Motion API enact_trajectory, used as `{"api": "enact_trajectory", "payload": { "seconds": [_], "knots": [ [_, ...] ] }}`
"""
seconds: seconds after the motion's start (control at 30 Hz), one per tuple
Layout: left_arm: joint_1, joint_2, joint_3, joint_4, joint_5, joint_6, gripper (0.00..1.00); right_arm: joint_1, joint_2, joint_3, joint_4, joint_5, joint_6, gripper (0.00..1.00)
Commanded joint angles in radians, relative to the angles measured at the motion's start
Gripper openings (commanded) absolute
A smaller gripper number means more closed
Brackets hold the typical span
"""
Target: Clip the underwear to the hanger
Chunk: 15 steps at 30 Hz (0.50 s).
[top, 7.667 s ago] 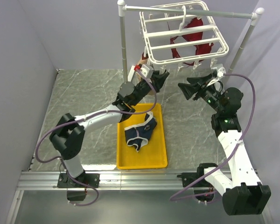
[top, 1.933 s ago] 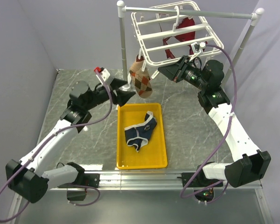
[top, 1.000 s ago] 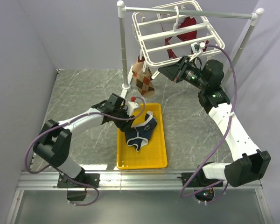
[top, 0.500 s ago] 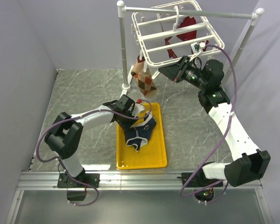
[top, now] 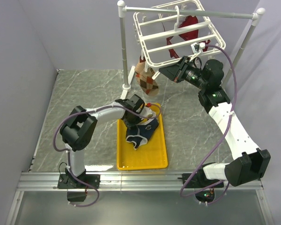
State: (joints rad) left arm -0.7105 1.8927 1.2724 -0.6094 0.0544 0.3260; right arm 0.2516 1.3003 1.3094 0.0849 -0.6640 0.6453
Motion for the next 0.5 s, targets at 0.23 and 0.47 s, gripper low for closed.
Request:
{"api": "enact_trajectory", "payload": {
  "seconds": [0.23, 0.47],
  "knots": [
    [-0.104, -0.122, -0.123, 0.250, -0.241, 0.489, 0.00, -0.008, 0.004, 0.062, 0.026, -0.017, 0.008, 0.00],
    [-0.120, -0.280, -0.234, 0.443, -0.226, 0.471, 0.39, -0.006, 0.001, 0.056, 0.026, -0.020, 0.007, 0.00]
  ]
}}
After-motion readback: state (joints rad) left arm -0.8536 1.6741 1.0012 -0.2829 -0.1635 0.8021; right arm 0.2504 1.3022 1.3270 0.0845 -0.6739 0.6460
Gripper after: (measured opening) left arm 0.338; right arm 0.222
